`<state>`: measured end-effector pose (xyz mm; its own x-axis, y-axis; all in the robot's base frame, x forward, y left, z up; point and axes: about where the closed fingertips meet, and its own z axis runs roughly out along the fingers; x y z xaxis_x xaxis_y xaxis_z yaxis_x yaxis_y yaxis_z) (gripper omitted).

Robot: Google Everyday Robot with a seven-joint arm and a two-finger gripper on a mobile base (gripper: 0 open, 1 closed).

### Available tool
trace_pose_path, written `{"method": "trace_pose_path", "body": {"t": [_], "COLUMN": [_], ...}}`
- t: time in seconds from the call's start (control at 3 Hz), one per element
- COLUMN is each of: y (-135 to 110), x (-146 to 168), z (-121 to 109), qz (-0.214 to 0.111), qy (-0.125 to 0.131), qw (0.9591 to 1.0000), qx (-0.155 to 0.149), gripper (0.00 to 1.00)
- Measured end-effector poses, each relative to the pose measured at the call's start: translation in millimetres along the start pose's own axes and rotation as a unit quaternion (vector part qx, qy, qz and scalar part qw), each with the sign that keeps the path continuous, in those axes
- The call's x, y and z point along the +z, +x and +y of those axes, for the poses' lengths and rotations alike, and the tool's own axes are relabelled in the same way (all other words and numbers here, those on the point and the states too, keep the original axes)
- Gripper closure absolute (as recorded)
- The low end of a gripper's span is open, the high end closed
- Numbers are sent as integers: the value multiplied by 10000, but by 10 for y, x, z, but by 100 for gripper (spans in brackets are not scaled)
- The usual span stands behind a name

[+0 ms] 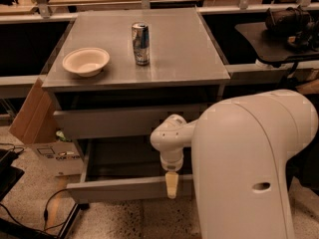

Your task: Open middle drawer

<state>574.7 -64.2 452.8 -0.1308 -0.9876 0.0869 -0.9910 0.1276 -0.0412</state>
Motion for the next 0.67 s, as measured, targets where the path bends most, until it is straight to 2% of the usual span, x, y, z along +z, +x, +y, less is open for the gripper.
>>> {"method": "trace_pose_path", "body": {"t": [0.67], "y": [18], "x": [28], "z": [20], "qz": [-69], "qy": [-36], "qw": [10000], "qx": [23], "gripper": [0]}}
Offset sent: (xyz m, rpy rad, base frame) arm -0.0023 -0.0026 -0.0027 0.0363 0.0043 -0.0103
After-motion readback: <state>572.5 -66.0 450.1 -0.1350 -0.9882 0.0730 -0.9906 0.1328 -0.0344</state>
